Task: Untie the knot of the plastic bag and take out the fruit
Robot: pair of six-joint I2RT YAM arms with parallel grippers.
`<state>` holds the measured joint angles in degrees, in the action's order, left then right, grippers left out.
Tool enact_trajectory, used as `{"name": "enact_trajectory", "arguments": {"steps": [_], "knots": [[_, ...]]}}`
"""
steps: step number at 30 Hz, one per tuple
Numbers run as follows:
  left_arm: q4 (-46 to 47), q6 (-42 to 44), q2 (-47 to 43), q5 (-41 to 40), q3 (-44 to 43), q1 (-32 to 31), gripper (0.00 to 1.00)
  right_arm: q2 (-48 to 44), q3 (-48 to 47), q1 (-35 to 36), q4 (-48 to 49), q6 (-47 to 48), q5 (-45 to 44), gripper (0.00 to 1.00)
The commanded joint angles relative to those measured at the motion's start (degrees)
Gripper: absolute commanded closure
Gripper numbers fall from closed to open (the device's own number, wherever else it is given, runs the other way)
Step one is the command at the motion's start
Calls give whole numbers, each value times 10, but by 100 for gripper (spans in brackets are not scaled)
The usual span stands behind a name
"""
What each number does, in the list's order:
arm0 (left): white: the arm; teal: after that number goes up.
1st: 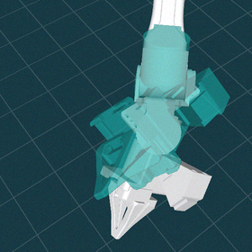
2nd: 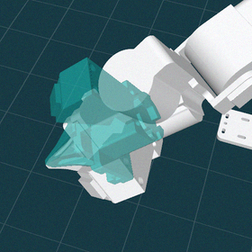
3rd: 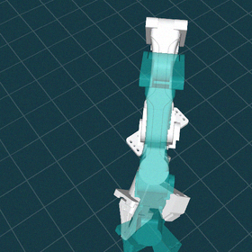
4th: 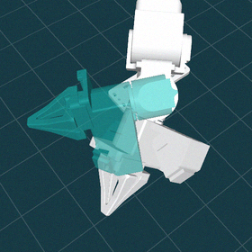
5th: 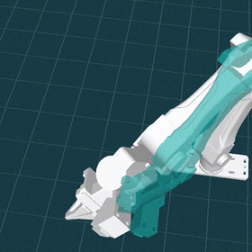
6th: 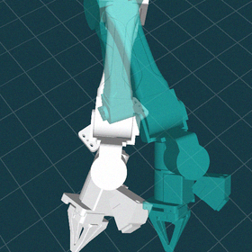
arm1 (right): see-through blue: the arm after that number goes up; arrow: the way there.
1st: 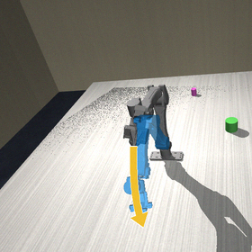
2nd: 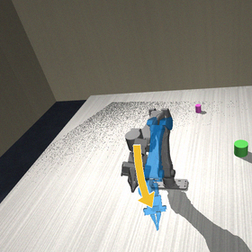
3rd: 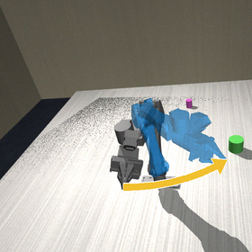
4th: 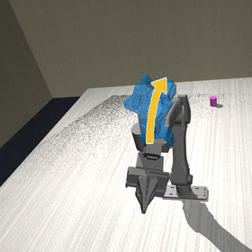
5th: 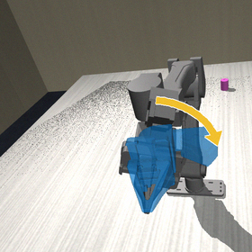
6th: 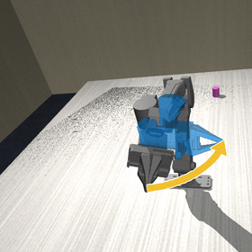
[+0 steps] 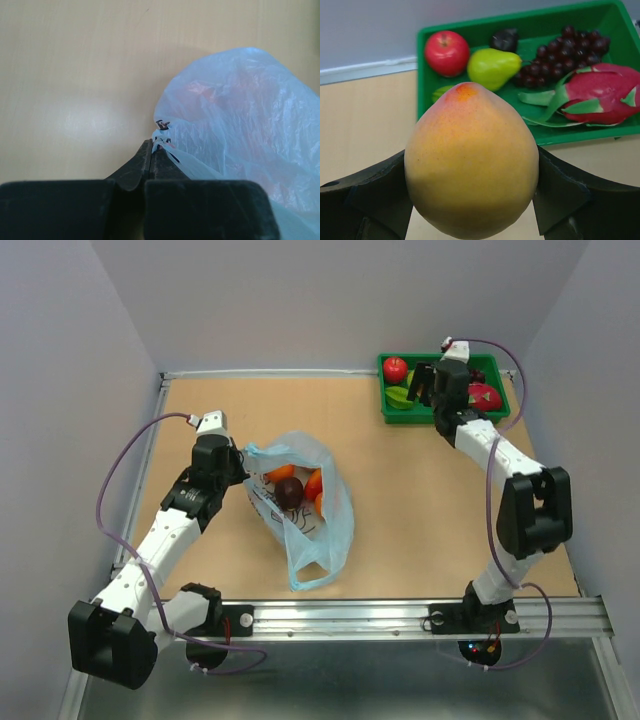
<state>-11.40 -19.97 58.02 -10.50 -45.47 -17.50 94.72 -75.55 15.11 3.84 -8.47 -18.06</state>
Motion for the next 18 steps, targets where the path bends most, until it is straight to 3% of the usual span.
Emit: {"name": "enact_trajectory", "arguments": {"steps": [1, 4, 10, 13, 14, 18], "knots": [[16, 11, -1, 4, 0, 3, 100, 88, -88, -55, 21, -55, 11, 81], [16, 13, 1, 7, -1, 5, 100, 164, -144, -82, 20, -66, 20, 80], [17, 14, 1, 13, 0, 12, 100, 263, -236, -96, 16, -45, 31, 50], [18, 17, 3, 22, 0, 17, 100, 285, -265, -95, 4, -41, 26, 9], [18, 17, 5, 24, 0, 19, 99, 286, -268, -96, -1, -42, 22, 0], [21, 17, 2, 33, 0, 22, 97, 265, -254, -96, -7, -45, 36, 0]]}}
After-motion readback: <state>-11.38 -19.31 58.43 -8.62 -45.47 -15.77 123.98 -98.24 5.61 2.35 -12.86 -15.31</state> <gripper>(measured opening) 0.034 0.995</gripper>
